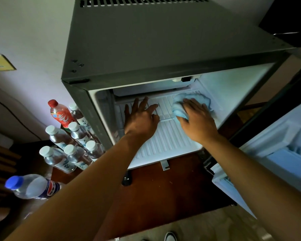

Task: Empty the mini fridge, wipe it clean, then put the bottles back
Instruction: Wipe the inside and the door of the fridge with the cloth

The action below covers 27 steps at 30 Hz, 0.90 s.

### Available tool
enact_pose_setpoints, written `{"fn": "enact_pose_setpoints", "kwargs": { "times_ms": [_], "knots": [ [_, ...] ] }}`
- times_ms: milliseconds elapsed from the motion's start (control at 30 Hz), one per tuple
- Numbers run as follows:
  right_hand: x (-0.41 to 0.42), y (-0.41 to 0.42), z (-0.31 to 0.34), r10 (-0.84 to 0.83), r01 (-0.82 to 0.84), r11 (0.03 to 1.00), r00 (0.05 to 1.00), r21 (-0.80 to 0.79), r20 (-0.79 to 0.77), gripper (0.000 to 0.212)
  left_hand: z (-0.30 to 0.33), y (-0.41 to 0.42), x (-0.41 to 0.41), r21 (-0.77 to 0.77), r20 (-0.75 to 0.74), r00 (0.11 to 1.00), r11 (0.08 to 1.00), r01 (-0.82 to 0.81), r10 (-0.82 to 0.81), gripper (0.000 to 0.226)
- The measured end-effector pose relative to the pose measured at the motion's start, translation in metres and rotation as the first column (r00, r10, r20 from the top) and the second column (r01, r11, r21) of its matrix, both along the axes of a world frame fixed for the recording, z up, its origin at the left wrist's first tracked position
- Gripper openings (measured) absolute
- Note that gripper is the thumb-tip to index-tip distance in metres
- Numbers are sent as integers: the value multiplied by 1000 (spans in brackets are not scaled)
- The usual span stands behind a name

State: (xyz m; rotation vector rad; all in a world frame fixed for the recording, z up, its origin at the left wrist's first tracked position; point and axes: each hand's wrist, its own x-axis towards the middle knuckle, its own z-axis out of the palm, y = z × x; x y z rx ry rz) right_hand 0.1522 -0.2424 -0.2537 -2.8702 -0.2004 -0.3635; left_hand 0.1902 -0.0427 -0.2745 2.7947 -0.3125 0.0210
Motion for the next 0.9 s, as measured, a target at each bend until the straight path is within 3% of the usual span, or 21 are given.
{"fn": "enact_pose_setpoints", "kwargs": {
  "times_ms": [133,400,533,767,900],
  "knots": [
    [26,-11,3,16,-18,1000,997,-18,-77,43,0,0,0,5,-6,1000,1000,8,-8,49],
    [48,-15,1,54,-54,999,998,-5,-29,44,0,1,1,6,19,1000,1000,4,-4,48],
    [39,-10,-1,25,-28,999,997,-39,-75,47,1,1,1,22,3,1000,1000,1,-1,48],
    [-10,-5,-8,-6,10,996,999,89,-49,51,4,1,-1,41,-14,1000,999,-5,5,48],
    [-16,-5,-8,5,-2,998,999,69,-42,49,3,0,-1,35,-6,1000,999,-3,3,47]
  ]
}}
